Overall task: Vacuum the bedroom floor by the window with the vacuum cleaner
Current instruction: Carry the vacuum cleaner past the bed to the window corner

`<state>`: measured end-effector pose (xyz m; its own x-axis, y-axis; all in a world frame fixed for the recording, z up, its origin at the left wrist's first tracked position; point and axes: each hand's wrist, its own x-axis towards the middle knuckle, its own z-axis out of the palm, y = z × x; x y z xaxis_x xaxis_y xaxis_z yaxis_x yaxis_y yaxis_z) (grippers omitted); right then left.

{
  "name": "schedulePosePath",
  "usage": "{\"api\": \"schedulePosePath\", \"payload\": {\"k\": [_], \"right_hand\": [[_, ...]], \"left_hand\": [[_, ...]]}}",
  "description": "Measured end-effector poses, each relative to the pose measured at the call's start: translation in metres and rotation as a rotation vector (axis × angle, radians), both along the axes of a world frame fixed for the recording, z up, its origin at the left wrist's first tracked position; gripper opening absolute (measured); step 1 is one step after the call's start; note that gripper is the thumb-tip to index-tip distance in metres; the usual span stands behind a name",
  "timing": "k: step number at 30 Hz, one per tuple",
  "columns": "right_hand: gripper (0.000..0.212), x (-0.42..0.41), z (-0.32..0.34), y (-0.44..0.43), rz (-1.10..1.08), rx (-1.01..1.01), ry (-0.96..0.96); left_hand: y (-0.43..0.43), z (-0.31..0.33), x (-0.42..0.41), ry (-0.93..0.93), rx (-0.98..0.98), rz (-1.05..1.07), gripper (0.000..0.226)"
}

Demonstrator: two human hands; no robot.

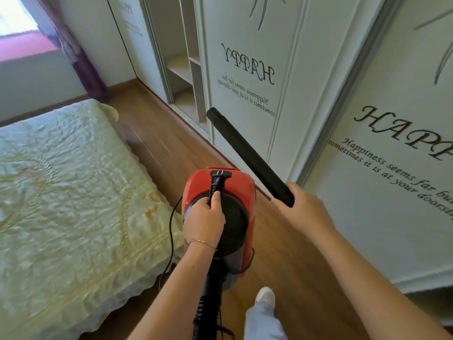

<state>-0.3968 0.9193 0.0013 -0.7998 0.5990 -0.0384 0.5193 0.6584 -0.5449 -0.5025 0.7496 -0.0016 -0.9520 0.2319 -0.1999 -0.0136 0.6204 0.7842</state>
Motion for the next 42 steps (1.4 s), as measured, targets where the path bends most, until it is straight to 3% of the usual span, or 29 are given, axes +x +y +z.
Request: {"api": "schedulePosePath", "payload": {"k": [7, 15, 30, 42], "right_hand": [[0.038, -0.096, 0.001, 0.101, 0.135, 0.028, -0.040], [0.041, -0.213, 0.003, 0.157, 0.292, 0.099, -0.058], [0.041, -0.520, 0.014, 0.186, 0.469, 0.103, -0.045], [0.038, -0.715, 0.011, 0.187, 0.566, 0.004, 0.013]], "left_hand": [[0.084, 0.008, -0.081, -0.009, 0.057, 0.158, 0.046], [0.135, 0.015, -0.166, 0.012, 0.126, 0.298, 0.047], [0.164, 0.006, -0.430, 0.004, 0.116, 0.452, 0.045], [0.163, 0.007, -0.615, 0.050, 0.065, 0.529, 0.047]]}}
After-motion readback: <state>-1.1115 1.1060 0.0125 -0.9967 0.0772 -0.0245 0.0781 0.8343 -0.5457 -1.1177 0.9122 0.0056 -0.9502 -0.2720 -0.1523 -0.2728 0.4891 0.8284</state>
